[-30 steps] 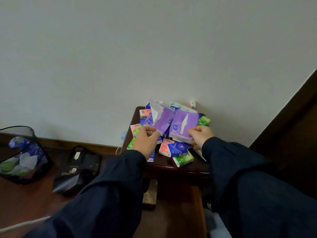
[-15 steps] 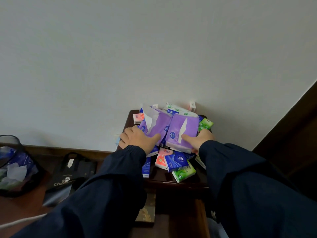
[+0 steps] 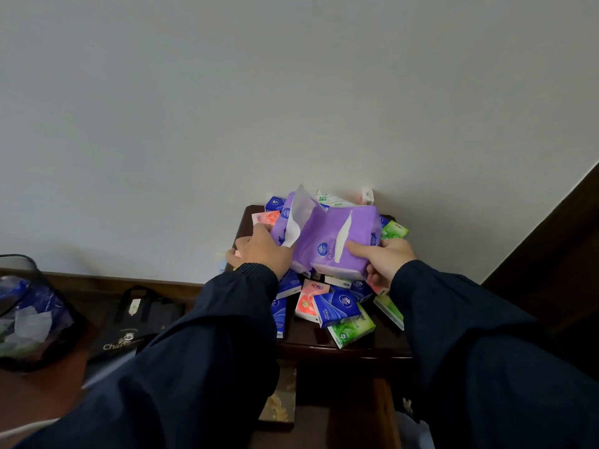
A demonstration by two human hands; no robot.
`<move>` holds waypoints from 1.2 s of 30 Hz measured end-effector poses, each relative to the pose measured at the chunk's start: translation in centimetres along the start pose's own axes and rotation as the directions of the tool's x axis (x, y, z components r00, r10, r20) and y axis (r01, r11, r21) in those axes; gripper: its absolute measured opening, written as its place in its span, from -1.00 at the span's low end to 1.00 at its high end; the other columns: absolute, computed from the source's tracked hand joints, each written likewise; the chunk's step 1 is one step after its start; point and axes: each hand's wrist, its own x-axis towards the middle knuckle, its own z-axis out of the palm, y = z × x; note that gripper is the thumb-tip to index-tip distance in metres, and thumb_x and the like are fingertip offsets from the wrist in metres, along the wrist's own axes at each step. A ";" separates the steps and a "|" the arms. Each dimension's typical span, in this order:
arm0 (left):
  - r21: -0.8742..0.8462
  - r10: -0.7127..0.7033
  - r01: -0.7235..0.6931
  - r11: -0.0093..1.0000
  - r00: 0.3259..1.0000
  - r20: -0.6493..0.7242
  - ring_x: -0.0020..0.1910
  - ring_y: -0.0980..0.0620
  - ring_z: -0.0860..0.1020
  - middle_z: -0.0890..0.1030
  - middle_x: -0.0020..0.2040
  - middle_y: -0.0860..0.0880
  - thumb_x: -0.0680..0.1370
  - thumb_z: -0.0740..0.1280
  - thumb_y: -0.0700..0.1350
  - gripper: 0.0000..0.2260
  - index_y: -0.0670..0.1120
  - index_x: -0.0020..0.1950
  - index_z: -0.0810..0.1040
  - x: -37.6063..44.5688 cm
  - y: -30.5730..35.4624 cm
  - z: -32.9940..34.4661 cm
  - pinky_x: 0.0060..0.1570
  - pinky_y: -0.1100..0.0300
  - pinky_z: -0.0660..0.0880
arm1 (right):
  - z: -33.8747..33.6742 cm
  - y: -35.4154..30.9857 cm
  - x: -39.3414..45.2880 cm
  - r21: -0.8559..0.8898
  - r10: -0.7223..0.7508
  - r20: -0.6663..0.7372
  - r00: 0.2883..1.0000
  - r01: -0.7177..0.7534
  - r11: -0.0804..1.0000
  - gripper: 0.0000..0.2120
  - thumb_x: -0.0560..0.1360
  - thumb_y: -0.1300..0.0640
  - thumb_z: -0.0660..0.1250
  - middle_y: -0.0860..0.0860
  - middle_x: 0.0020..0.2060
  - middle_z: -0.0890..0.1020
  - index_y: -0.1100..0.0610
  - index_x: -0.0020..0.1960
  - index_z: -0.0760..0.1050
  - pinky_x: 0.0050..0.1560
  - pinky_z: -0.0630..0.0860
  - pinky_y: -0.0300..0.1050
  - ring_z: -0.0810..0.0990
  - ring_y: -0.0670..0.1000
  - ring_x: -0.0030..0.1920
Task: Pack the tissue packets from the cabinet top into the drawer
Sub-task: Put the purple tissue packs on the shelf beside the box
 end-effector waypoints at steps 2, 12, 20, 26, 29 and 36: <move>-0.166 0.053 -0.053 0.985 0.999 -0.009 0.16 -0.04 0.52 0.53 -0.02 0.08 0.48 0.38 0.24 -0.67 0.14 0.12 0.39 -0.4 0.2 -0.7 0.38 -0.11 0.33 | -0.5 -0.8 -1.0 0.085 -0.020 0.028 0.999 0.017 0.996 -0.65 0.36 0.02 0.62 0.04 -0.54 0.46 0.26 -0.08 0.60 -0.58 0.34 -0.25 0.34 -0.05 -0.59; -0.794 0.343 0.063 0.604 0.879 0.330 0.09 -0.12 0.69 0.70 0.14 -0.13 0.34 0.59 -0.16 -0.47 -0.11 0.27 0.55 -8.7 -5.4 -6.8 0.05 -0.01 0.64 | -3.6 0.9 -10.6 0.189 -0.140 0.286 0.948 0.087 0.978 -0.52 0.29 -0.12 0.61 0.02 -0.24 0.69 0.10 0.10 0.64 -0.51 0.40 -0.18 0.55 -0.04 -0.43; -0.621 0.210 0.377 0.687 0.716 0.666 -0.04 -0.08 0.71 0.72 0.09 -0.13 0.34 0.61 -0.16 -0.54 -0.07 0.22 0.63 -15.7 -13.5 -5.7 -0.19 0.05 0.64 | -2.3 9.9 -15.7 0.065 0.077 0.513 0.855 -0.128 0.990 -0.57 0.33 0.07 0.58 0.08 -0.01 0.74 0.04 0.18 0.61 -0.36 0.64 0.02 0.73 0.05 -0.16; -0.445 -0.035 0.521 0.729 0.678 0.734 -0.20 0.01 0.71 0.74 -0.06 -0.05 0.33 0.59 -0.21 -0.59 -0.08 0.16 0.63 -18.5 -19.6 -3.0 -0.27 0.08 0.63 | -1.9 16.1 -15.3 -0.192 0.352 0.576 0.738 -0.296 0.936 -0.60 0.42 0.17 0.54 0.14 0.07 0.73 0.14 0.23 0.58 -0.21 0.68 0.09 0.73 0.11 -0.07; -0.360 -0.180 0.569 0.740 0.682 0.709 -0.27 -0.03 0.67 0.72 -0.18 -0.07 0.41 0.54 -0.27 -0.70 -0.14 0.11 0.64 -18.8 -21.9 -0.9 -0.30 0.08 0.62 | -1.2 19.7 -14.0 -0.305 0.462 0.515 0.722 -0.350 0.886 -0.60 0.45 0.24 0.52 0.14 0.05 0.73 0.19 0.26 0.56 -0.12 0.68 0.11 0.72 0.13 -0.04; -0.309 -0.323 0.630 0.713 0.686 0.652 -0.23 -0.11 0.64 0.66 -0.10 -0.16 0.41 0.51 -0.33 -0.67 -0.20 0.14 0.57 -18.1 -24.6 4.3 -0.43 0.10 0.59 | 1.4 27.9 -8.6 -0.246 0.618 0.218 0.755 -0.570 0.784 -0.62 0.49 0.28 0.49 0.19 0.04 0.68 0.22 0.27 0.49 -0.29 0.65 0.05 0.68 0.15 -0.12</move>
